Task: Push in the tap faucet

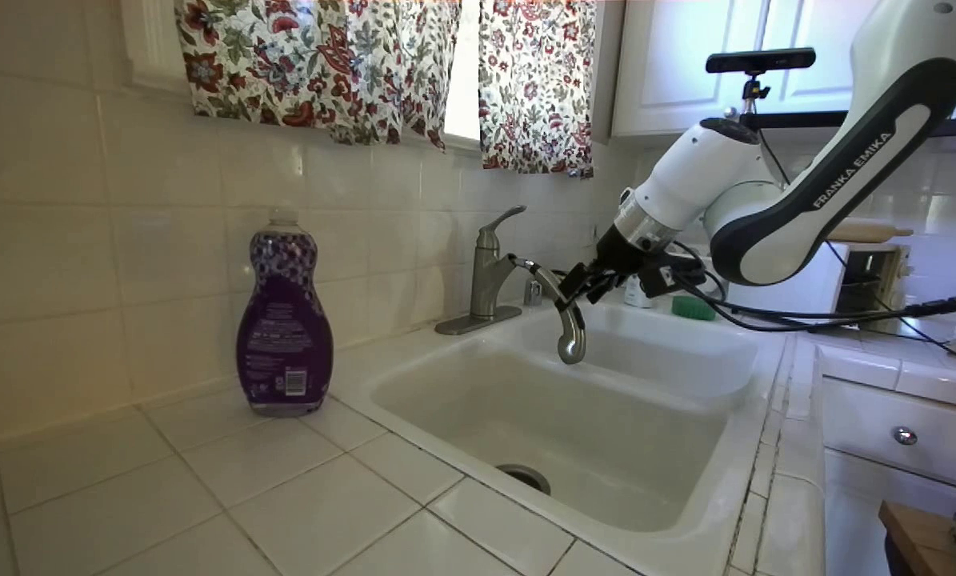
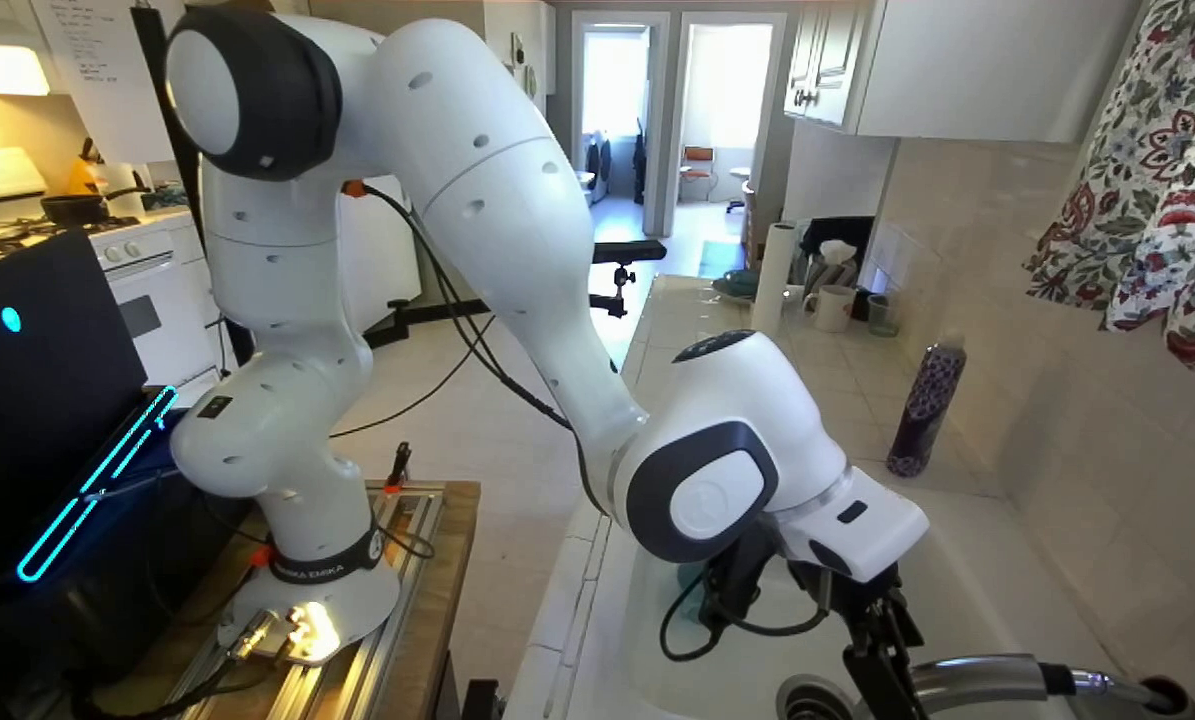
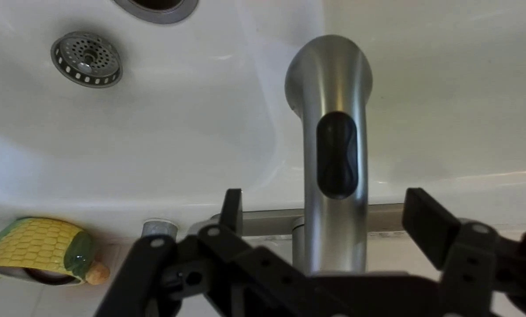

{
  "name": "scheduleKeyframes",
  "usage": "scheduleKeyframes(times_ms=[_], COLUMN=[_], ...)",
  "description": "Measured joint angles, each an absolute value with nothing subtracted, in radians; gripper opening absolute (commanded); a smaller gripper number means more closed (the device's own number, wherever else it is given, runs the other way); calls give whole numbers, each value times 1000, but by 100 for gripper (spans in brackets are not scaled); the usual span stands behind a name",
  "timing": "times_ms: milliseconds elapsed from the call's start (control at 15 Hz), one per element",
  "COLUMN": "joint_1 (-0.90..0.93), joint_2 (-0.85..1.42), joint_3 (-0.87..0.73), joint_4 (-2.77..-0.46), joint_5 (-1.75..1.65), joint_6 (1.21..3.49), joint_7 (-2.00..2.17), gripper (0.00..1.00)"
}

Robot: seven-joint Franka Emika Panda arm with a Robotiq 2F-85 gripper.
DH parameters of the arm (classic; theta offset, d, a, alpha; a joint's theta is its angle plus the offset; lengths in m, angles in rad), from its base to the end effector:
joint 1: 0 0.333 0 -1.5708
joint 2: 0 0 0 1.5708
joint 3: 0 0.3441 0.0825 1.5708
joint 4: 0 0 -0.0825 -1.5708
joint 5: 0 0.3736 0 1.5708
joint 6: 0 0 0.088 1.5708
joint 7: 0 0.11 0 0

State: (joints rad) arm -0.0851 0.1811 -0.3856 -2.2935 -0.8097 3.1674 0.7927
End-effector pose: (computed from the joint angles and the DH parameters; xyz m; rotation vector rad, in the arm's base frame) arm 0.5262 -0.1874 0.3709 2.7112 -0.5732 0.9621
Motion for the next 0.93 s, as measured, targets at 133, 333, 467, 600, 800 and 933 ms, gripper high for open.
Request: scheduleKeyframes(times_ms=[133,333,467,600,800,933], joint_1=[-66,-36,-13,13,55,80], joint_2=[190,213,233,256,292,307], joint_3=[-412,-446,-467,-489,-529,-551], joint_4=[-2292,-2288,-2282,-2272,-2256,-2248], joint_5=[-813,-813,-813,-813,-813,-811], joint_6=[3168,3181,3190,3199,3219,3219], joint_7=[801,813,824,832,838,847], gripper=[52,46,48,46,14,11])
